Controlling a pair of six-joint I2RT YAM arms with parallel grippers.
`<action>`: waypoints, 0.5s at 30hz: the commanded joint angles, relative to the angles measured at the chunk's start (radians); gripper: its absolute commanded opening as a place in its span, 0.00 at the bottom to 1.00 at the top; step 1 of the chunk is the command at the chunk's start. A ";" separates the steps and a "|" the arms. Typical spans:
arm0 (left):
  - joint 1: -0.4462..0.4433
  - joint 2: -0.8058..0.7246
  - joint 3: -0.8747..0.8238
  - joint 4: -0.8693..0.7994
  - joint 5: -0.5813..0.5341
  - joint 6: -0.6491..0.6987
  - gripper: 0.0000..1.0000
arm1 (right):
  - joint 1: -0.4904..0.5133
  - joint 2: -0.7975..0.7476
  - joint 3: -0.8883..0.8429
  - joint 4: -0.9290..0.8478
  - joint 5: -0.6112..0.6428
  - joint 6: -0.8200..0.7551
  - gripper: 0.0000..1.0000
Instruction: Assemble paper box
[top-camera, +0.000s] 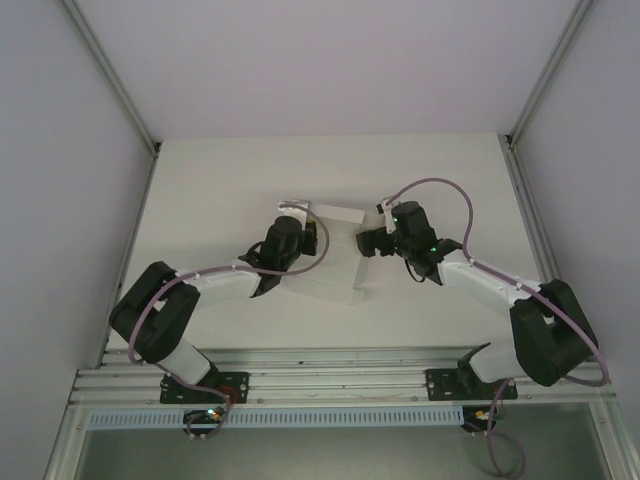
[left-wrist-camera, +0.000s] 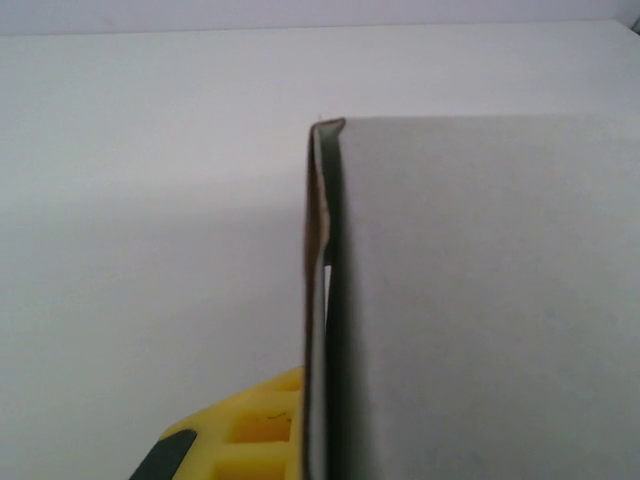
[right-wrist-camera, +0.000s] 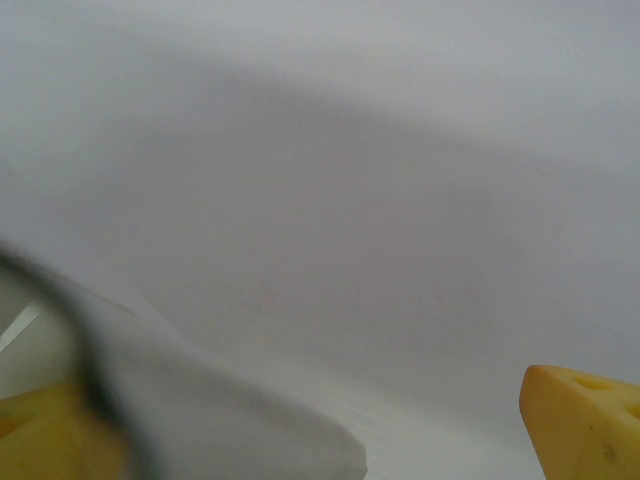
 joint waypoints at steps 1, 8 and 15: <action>-0.020 -0.051 0.015 0.016 0.029 -0.048 0.00 | 0.050 0.051 0.027 0.031 0.090 0.039 1.00; -0.018 -0.076 0.030 -0.036 -0.006 -0.080 0.00 | 0.135 0.112 0.060 0.037 0.331 0.067 1.00; 0.011 -0.068 0.013 -0.077 -0.046 -0.099 0.00 | 0.111 -0.055 -0.007 0.038 0.169 0.051 1.00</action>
